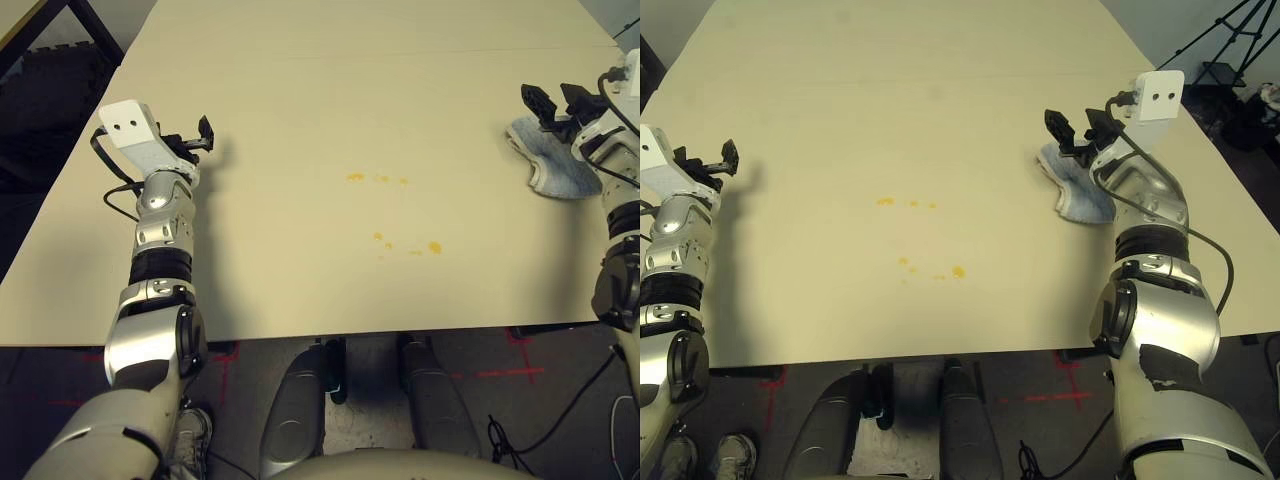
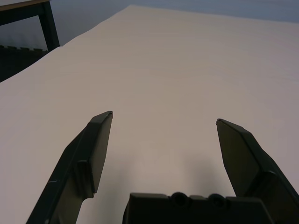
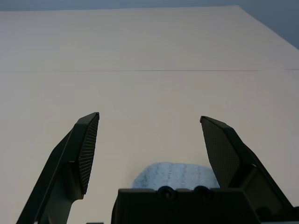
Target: Wipe the water off the table with a rag.
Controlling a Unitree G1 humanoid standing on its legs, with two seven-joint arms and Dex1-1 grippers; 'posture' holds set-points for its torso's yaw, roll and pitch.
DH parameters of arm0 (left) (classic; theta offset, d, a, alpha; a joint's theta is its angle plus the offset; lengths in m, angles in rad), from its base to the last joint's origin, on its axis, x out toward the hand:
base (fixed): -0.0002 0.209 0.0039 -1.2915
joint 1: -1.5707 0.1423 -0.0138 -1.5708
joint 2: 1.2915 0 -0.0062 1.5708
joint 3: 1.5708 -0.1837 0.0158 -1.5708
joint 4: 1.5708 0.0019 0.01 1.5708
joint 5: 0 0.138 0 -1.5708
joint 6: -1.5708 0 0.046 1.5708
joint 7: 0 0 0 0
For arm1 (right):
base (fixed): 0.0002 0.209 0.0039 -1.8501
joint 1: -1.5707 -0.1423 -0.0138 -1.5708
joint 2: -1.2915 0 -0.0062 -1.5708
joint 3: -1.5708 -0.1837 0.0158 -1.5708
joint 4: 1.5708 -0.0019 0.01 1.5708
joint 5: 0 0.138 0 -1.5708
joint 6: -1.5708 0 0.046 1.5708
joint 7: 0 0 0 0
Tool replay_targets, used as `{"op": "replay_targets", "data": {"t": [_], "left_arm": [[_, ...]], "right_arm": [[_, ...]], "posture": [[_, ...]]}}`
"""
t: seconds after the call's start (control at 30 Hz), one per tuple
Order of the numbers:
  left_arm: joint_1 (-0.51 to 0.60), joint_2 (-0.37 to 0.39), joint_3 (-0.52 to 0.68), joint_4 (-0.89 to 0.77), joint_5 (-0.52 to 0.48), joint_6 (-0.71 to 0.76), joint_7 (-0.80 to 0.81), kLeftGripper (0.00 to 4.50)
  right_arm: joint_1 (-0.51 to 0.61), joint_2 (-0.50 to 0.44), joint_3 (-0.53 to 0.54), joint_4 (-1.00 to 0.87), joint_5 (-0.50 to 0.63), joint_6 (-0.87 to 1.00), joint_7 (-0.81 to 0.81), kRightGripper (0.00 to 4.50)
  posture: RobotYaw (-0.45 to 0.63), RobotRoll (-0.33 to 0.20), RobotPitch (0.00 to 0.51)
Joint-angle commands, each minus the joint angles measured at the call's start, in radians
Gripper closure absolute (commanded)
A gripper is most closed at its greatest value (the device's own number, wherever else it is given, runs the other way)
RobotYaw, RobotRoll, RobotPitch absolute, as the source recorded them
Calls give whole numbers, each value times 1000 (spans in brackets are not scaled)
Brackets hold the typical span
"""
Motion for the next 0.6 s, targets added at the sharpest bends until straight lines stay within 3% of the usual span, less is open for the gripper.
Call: {"op": "replay_targets", "data": {"t": [0.03,0.33,0.6], "left_arm": [[0,-6,2,27,-1,3,-2,0],[-59,-17,-39,79,17,-8,-80,0],[-150,27,-115,56,11,67,-343,0]], "right_arm": [[5,-14,-4,9,-5,-1,-5,54],[26,-64,32,-56,-45,98,-62,54],[98,-139,118,-303,-95,496,-77,54]], "posture": [[59,0,266],[4,0,270],[-17,0,276]]}}
